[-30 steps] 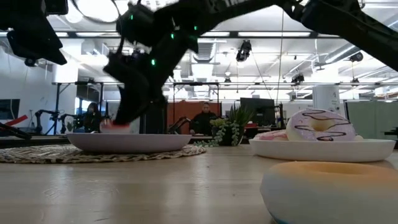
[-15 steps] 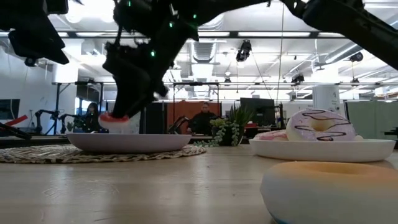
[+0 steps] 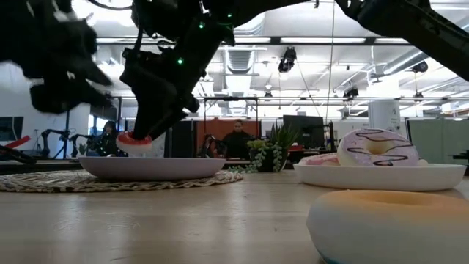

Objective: Pick & Place donuts
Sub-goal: Put the small red donut on the purple plate

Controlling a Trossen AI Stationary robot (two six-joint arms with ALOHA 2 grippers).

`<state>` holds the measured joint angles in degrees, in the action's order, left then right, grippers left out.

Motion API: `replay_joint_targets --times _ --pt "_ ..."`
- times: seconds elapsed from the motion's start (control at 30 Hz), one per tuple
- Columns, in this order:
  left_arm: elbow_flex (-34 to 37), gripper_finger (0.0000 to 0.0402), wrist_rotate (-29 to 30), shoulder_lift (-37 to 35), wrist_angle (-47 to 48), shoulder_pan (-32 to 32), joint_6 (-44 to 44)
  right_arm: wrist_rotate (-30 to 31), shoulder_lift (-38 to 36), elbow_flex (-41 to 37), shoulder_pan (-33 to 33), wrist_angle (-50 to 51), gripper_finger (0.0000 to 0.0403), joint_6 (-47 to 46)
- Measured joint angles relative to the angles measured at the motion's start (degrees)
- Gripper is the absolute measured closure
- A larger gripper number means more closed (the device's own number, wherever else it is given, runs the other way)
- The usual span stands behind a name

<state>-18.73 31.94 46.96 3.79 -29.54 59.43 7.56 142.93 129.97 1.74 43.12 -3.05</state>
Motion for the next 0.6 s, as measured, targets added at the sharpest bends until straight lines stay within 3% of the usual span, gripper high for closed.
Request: replay_joint_targets --times 0.1,0.3,0.6 --pt "1.87 0.0297 -0.05 1.5 1.21 2.03 3.61 0.11 -0.04 0.0 0.03 0.41 0.0188 -0.94" --pt "3.14 0.0387 -1.0 1.88 -0.17 3.31 2.91 -0.1 -0.04 0.0 0.13 -0.07 0.0188 -2.36" --pt "3.14 0.0397 -1.66 5.61 -8.43 7.58 -0.98 -0.27 -0.04 0.0 0.15 -0.46 0.0188 -2.58"
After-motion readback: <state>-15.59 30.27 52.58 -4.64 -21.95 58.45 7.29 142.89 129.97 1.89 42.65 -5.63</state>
